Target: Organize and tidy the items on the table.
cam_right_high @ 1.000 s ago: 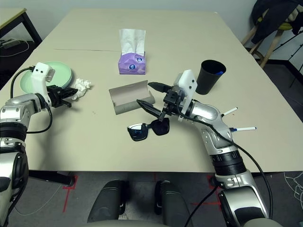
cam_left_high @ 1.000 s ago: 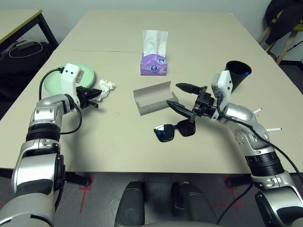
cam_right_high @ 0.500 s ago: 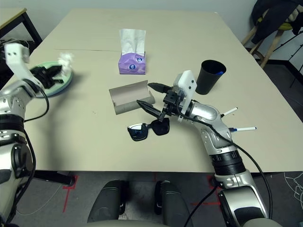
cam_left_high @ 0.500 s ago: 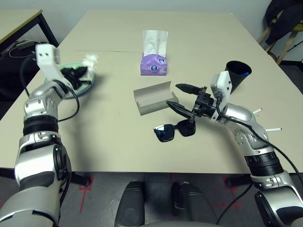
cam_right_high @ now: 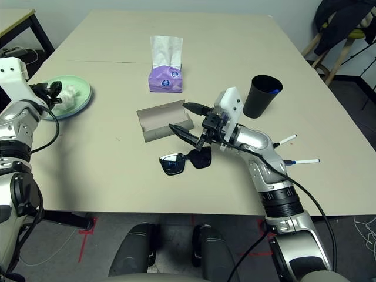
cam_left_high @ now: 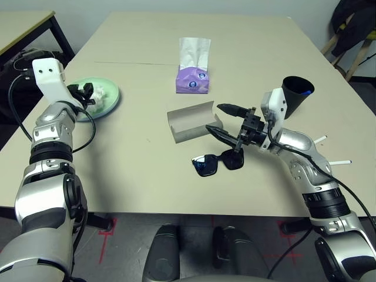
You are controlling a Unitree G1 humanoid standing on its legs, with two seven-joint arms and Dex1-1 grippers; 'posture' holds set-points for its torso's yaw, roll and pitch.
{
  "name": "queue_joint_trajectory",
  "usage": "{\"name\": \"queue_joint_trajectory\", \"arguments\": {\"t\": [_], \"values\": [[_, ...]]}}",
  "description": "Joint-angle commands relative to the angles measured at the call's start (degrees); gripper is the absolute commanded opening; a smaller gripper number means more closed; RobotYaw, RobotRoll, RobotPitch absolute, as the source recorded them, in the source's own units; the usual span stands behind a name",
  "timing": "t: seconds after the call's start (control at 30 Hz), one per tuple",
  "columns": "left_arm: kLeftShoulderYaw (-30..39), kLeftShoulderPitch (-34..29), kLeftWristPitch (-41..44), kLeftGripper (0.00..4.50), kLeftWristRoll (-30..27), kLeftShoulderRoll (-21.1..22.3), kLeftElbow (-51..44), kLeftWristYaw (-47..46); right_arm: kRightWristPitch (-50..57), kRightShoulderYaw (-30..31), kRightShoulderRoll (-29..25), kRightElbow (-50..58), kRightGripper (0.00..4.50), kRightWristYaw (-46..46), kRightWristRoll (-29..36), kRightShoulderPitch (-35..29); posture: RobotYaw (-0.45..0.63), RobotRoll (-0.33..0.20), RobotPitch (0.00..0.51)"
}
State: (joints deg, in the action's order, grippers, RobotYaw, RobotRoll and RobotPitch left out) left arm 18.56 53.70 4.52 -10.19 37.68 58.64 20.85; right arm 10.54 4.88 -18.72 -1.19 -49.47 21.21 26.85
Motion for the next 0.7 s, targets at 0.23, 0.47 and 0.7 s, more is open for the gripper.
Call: {"name": "queue_joint_trajectory", "arguments": {"t": [0.23,0.47,0.7], "values": [[-2.46,-6.1,6.65,4.48,-10.29,-1.66,-15.84,30.81,0.65,-0.05,-0.52,-4.57,4.5,3.65,-4.16,2.53,0.19,0.0,0.109],[-6.34,-18.53,10.47,4.48,-14.15,-0.73,-33.44,42.8,5.29,1.39,-3.38,-4.27,4.5,2.72,-5.9,5.57,0.21,0.0,0.135],[-9.33,-27.14,7.6,4.48,-14.19,0.97,-42.81,50.61,16.89,3.84,-8.62,4.52,4.5,0.63,-5.84,6.74,0.2,0.0,0.162]]}}
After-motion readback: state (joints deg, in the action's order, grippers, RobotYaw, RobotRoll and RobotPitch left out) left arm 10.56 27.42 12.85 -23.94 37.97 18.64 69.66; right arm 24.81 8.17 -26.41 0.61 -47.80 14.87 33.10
